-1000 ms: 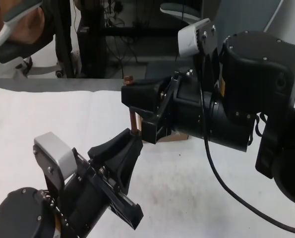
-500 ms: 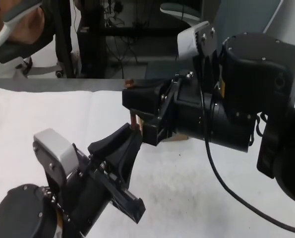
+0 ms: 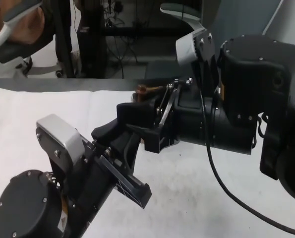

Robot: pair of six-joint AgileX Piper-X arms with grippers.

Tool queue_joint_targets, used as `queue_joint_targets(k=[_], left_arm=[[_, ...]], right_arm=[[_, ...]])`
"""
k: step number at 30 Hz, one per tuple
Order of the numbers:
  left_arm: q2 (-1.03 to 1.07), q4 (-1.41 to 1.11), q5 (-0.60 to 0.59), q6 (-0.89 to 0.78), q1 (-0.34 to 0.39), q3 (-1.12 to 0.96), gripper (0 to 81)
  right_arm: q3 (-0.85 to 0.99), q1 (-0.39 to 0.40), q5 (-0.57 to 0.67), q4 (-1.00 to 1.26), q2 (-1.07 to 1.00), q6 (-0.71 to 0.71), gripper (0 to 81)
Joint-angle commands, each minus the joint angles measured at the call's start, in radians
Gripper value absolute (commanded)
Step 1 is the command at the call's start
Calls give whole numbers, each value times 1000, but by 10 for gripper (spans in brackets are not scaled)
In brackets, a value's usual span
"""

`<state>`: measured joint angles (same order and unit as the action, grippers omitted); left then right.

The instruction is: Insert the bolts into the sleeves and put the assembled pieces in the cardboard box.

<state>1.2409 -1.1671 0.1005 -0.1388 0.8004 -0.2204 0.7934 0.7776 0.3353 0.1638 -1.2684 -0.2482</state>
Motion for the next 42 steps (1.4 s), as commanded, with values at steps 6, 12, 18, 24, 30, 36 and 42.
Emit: queue_joint_targets(k=[6, 12, 18, 24, 30, 36, 42], left_arm=[[-10, 112, -13, 46, -50, -77, 18], [3, 369, -86, 41, -145, -231, 18], [138, 475, -193, -8, -199, -411, 18], [413, 696, -315, -17, -196, -700, 18], [633, 737, -310, -21, -204, -878, 18], [788, 802, -304, -41, -234, -1008, 6], [812, 744, -305, -41, -245, -1061, 448]], right_arm=[[-3, 9, 1, 38, 214, 16, 504], [-3, 9, -248, -79, 458, 64, 700], [-3, 9, -335, -399, 609, 50, 700], [-3, 9, -330, -771, 657, -41, 700], [-3, 9, -323, -827, 691, -49, 700], [-3, 9, -260, -830, 719, -122, 700], [-3, 9, -238, -832, 719, -127, 700]])
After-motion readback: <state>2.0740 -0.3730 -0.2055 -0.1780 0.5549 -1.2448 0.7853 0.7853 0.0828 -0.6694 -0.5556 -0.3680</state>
